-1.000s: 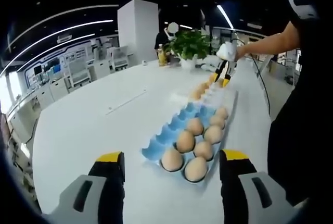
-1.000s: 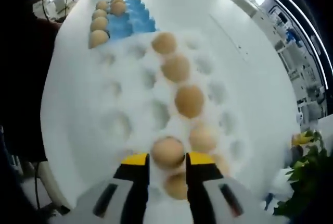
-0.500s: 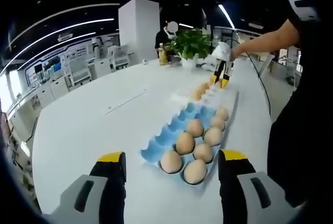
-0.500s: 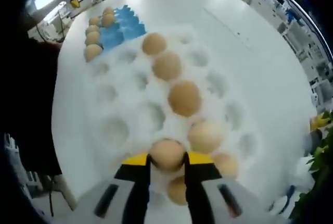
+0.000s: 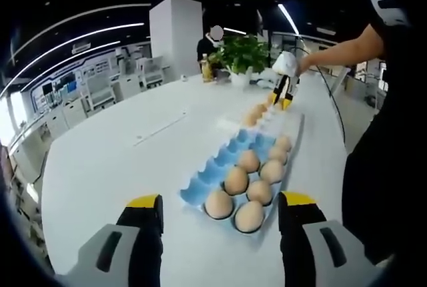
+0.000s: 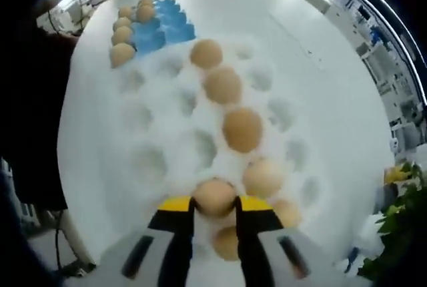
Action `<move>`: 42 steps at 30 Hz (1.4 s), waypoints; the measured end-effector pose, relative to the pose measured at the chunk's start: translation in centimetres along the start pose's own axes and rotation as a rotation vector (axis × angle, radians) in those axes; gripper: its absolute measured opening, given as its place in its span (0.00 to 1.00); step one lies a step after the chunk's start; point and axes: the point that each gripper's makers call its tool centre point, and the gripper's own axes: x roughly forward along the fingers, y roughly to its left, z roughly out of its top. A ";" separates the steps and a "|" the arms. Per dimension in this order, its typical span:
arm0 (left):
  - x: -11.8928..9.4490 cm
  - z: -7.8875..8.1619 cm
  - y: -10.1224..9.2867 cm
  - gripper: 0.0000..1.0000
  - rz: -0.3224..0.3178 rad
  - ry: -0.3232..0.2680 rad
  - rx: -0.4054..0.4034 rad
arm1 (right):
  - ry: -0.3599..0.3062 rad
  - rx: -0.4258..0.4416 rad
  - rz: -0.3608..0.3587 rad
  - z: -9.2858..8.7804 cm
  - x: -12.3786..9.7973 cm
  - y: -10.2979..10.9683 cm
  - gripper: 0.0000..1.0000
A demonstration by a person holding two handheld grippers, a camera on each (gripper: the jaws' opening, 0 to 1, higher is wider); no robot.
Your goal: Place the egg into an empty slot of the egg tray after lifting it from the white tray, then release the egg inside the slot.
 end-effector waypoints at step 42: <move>-0.2 -1.3 0.6 0.75 0.012 0.003 -0.012 | -0.037 -0.017 -0.052 3.1 -4.8 0.9 0.24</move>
